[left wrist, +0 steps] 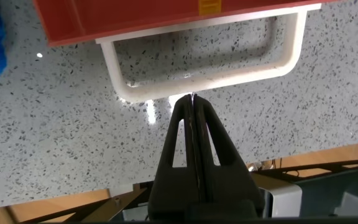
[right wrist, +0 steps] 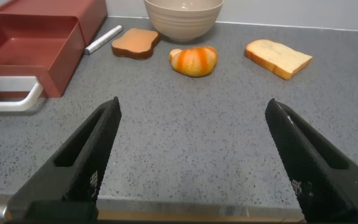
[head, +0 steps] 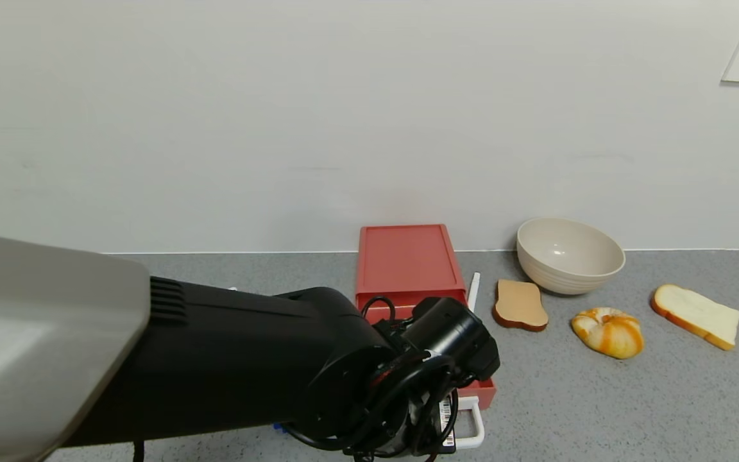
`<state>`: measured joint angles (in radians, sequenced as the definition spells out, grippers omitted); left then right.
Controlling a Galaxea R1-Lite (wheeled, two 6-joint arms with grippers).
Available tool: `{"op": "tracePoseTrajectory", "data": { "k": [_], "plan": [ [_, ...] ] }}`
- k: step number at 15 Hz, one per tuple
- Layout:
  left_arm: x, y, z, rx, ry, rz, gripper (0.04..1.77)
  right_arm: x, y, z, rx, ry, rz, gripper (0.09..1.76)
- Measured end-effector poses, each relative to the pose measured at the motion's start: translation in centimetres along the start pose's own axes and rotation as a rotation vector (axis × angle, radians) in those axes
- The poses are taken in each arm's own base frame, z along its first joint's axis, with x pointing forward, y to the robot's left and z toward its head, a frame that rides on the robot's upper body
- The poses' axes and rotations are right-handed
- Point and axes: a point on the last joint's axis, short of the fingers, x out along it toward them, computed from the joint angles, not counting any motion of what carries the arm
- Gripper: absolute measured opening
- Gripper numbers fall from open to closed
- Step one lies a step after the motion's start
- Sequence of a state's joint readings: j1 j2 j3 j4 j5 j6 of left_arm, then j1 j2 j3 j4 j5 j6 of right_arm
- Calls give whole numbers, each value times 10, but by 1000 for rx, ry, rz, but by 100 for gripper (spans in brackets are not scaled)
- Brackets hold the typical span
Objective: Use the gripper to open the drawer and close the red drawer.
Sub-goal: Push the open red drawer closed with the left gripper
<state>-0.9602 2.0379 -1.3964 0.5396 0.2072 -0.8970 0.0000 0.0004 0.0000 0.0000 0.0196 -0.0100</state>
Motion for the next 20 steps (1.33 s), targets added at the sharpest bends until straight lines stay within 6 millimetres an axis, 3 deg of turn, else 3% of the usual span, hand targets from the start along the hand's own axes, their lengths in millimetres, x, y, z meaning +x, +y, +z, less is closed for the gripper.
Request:
{"op": "tracePoseTrajectory", "data": {
  "k": [7,20],
  "plan": [
    [16,-4,4,-2,-8,35,11,0,0,0,0,0,0,171],
    [29,-3,30,-44,-62,95,11,0,0,0,0,0,0,171]
  ]
}}
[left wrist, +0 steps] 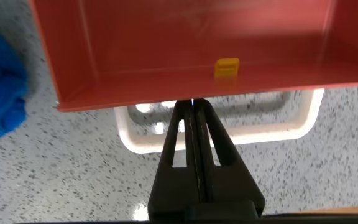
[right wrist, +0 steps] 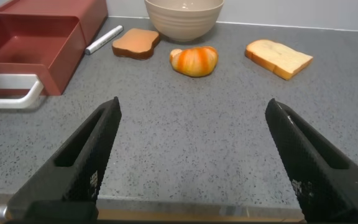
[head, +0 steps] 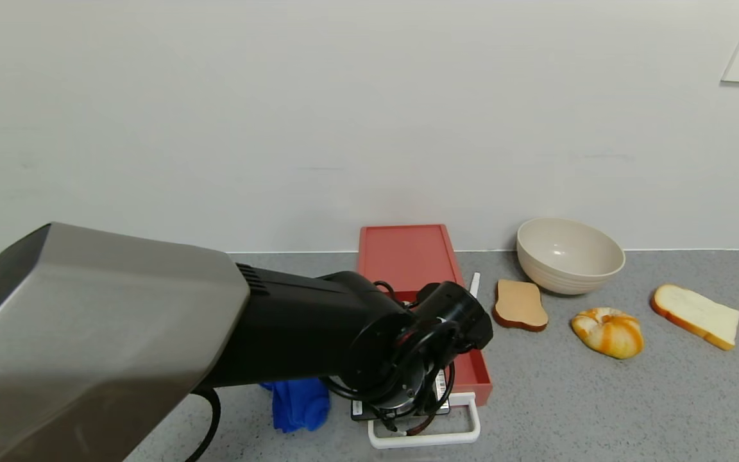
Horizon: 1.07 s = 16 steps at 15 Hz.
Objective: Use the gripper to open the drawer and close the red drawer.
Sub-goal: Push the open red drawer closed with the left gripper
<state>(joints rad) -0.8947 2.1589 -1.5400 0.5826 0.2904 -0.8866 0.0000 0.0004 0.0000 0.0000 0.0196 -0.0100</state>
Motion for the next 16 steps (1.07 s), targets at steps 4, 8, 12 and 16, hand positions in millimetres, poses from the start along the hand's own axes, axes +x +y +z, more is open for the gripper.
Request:
{"op": "tracePoseTrajectory", "data": {
  "k": [4,8,12,16],
  "plan": [
    [4,-1,7,13,-21,17,11,0,0,0,0,0,0,171],
    [5,-1,15,21,-37,12,11,0,0,0,0,0,0,171],
    [-2,-1,19,29,-57,3,11,0,0,0,0,0,0,171],
    [-16,2,10,52,-25,11,11,0,0,0,0,0,0,171]
  ]
}}
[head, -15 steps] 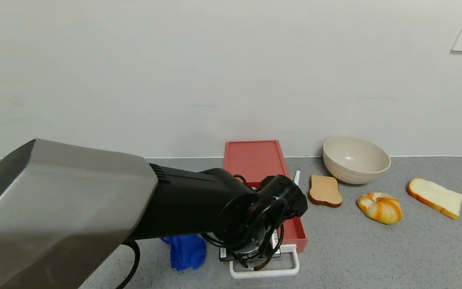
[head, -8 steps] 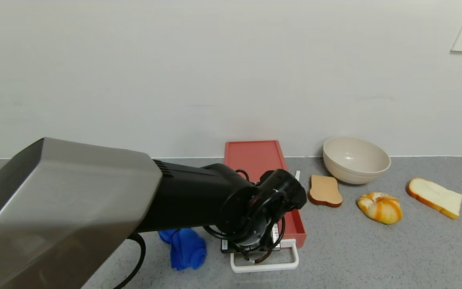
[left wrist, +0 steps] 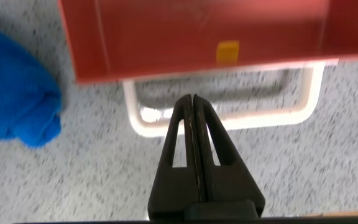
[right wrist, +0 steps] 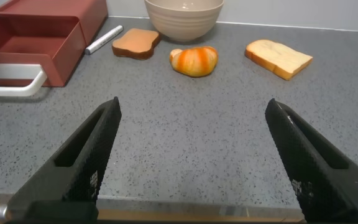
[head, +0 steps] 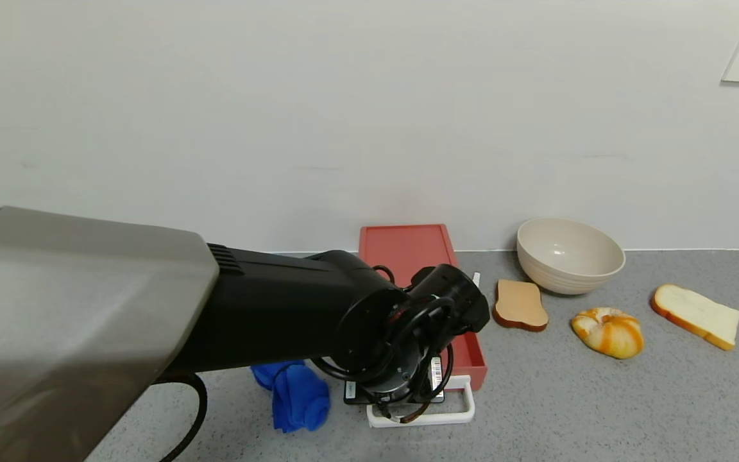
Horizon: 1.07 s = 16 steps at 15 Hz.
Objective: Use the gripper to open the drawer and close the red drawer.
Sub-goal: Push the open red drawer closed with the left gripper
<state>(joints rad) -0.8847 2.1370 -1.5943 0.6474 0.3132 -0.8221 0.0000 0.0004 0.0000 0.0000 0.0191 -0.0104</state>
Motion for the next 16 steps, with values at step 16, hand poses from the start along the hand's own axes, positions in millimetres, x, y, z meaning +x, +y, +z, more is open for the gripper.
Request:
{"op": "tracePoseTrajectory", "data": {
  "k": [16],
  "plan": [
    [-14,-11,-48,44,179,-39,11,0,0,0,0,0,0,171]
  ]
}}
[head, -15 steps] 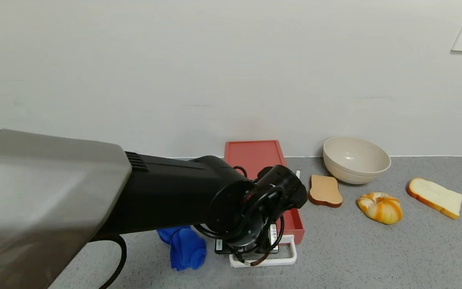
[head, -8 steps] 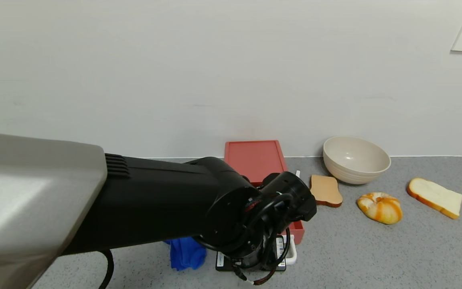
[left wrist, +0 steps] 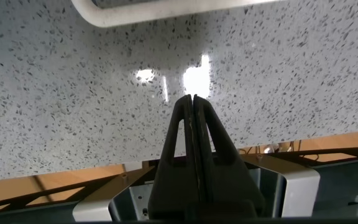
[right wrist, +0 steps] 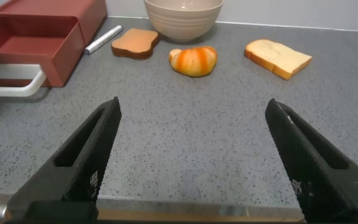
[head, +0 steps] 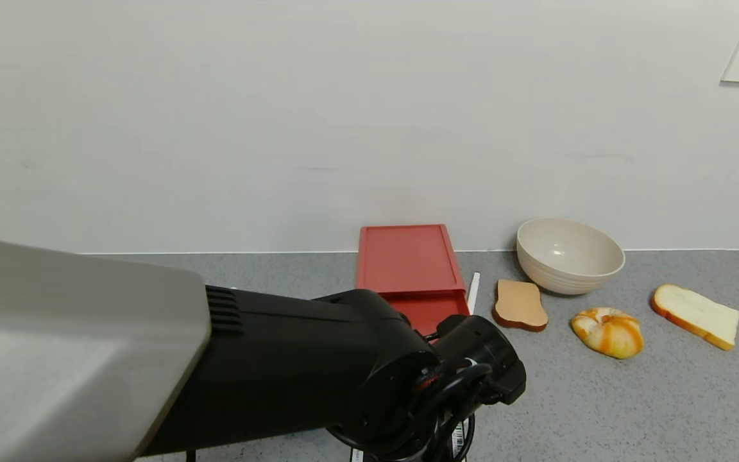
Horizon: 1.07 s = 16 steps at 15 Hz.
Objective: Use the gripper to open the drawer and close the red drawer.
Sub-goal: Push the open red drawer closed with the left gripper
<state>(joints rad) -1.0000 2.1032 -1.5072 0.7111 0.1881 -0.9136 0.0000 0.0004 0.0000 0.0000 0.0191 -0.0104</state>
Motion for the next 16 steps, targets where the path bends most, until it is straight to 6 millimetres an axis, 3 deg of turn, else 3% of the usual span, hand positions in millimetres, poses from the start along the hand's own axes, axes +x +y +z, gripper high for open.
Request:
{"op": "tracePoseTrajectory", "data": {
  "k": [7,16],
  "plan": [
    [17,-6,-9,20,-23,-9,11,0,0,0,0,0,0,171],
    [38,-13,-2,4,-104,16,11,0,0,0,0,0,0,171]
  ]
}}
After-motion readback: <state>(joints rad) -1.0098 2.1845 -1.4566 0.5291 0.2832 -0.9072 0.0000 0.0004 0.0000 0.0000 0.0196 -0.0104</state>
